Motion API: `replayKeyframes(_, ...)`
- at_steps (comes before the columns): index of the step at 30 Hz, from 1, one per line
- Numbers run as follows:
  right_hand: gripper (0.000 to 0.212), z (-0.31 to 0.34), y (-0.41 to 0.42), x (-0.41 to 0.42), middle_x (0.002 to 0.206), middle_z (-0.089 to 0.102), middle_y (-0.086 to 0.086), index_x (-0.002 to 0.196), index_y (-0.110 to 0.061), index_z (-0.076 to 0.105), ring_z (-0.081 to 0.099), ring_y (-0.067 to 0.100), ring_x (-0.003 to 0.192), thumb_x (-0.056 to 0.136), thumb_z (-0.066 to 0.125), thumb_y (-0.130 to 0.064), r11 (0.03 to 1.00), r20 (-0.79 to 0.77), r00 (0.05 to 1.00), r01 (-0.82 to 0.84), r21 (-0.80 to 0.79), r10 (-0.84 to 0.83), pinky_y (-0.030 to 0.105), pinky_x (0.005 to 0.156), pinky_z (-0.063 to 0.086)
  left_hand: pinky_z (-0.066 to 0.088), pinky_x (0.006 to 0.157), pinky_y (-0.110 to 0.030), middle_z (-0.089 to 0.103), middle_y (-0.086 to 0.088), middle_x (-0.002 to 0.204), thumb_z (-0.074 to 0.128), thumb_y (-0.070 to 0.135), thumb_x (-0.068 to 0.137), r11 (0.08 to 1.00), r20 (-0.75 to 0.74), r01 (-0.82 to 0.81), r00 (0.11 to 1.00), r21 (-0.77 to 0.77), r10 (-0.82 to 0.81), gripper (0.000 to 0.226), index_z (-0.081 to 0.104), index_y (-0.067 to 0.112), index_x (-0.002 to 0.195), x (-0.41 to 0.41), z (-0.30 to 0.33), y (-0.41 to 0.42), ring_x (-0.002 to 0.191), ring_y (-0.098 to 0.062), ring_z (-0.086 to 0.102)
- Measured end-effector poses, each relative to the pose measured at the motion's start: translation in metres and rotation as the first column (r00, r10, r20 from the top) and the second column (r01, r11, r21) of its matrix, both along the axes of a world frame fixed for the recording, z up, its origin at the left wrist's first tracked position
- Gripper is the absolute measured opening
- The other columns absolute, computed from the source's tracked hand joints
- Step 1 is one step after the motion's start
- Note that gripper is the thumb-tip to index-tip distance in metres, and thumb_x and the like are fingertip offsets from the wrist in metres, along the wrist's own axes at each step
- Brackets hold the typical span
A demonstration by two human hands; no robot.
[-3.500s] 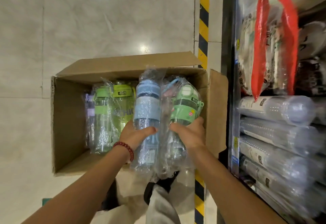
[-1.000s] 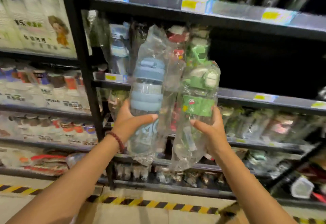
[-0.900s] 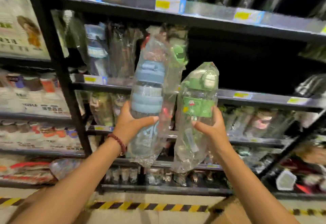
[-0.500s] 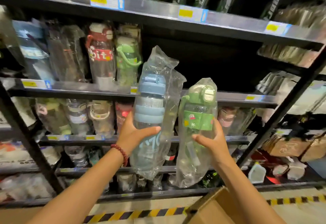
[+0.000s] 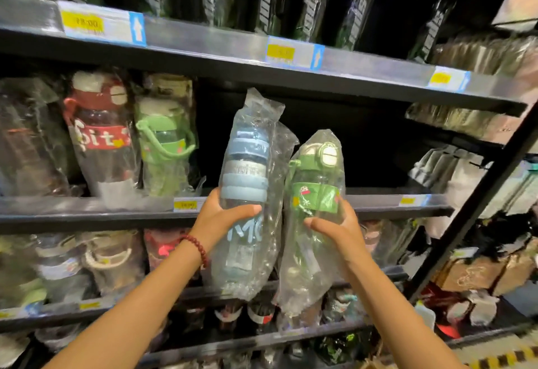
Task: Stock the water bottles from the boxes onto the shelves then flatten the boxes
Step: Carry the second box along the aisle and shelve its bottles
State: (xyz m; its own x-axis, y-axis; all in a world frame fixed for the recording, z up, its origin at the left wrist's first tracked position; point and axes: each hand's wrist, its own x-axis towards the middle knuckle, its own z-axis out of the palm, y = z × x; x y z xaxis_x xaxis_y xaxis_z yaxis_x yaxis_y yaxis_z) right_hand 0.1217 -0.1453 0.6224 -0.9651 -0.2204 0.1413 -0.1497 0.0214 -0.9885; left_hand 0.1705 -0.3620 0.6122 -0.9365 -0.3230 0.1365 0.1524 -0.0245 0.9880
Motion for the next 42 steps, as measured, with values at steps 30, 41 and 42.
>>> replayKeyframes(30, 0.026, 0.017, -0.011, -0.187, 0.085, 0.063, 0.003, 0.108, -0.007, 0.057, 0.062, 0.019, 0.079, 0.084, 0.064, -0.013, 0.853, 0.241, 0.965, 0.036, -0.520, 0.107, 0.036, 0.074, 0.053, 0.053, 0.055, -0.025, 0.069, -0.004, 0.066, 0.067, 0.016, 0.081, 0.879, -0.001, -0.202, 0.975, 0.431, 0.224, 0.009, 0.067, 0.010, 0.075, -0.159, 0.044, 0.013, 0.061, -0.017, 0.067)
replayKeyframes(41, 0.035, 0.019, -0.014, -0.199, 0.102, 0.058, 0.004, 0.110, -0.018, 0.044, 0.063, 0.017, 0.090, 0.085, 0.063, -0.002, 0.807, 0.121, 0.992, 0.099, -0.582, -0.034, 0.031, 0.072, 0.052, 0.051, 0.092, -0.044, 0.067, -0.011, 0.111, 0.087, 0.020, 0.045, 0.841, 0.033, -0.287, 0.951, 0.459, 0.307, 0.076, 0.061, 0.010, 0.117, -0.182, 0.047, 0.006, 0.099, -0.024, 0.065)
replayKeyframes(42, 0.040, 0.017, -0.016, -0.199, 0.105, 0.058, 0.003, 0.108, -0.022, 0.043, 0.063, 0.017, 0.093, 0.083, 0.065, -0.001, 0.826, 0.073, 0.997, 0.070, -0.559, -0.034, 0.030, 0.074, 0.052, 0.050, 0.093, -0.041, 0.067, -0.009, 0.111, 0.089, 0.017, 0.046, 0.842, 0.058, -0.322, 0.942, 0.433, 0.331, 0.076, 0.061, 0.008, 0.117, -0.182, 0.043, 0.004, 0.099, -0.023, 0.065)
